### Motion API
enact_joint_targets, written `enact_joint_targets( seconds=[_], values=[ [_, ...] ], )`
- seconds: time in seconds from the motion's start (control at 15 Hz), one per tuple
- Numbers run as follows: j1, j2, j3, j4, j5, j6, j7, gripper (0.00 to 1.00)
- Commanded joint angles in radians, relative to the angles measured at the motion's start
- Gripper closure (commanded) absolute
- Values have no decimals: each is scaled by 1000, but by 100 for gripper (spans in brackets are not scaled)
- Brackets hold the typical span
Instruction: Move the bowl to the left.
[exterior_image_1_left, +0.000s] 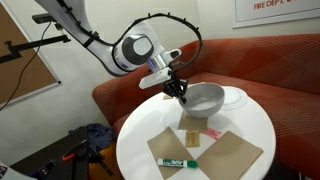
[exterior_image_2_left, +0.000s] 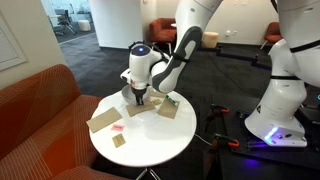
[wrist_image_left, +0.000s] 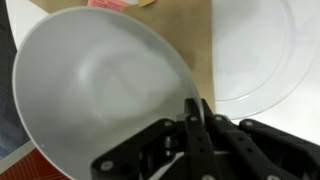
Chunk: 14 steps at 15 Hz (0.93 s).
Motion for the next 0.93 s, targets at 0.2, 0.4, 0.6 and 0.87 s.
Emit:
enact_joint_targets(
  seconds=[0.2,0.4,0.6,0.87],
  values=[
    [166,-160,-72,-170,-136,-36,206,99],
    [237,-189,-77,-209,-173,-51,280,99],
    [288,-205,-63,-236,-179,-63,329,99],
    [347,-201,-51,-250,-160,-77,365,99]
  ],
)
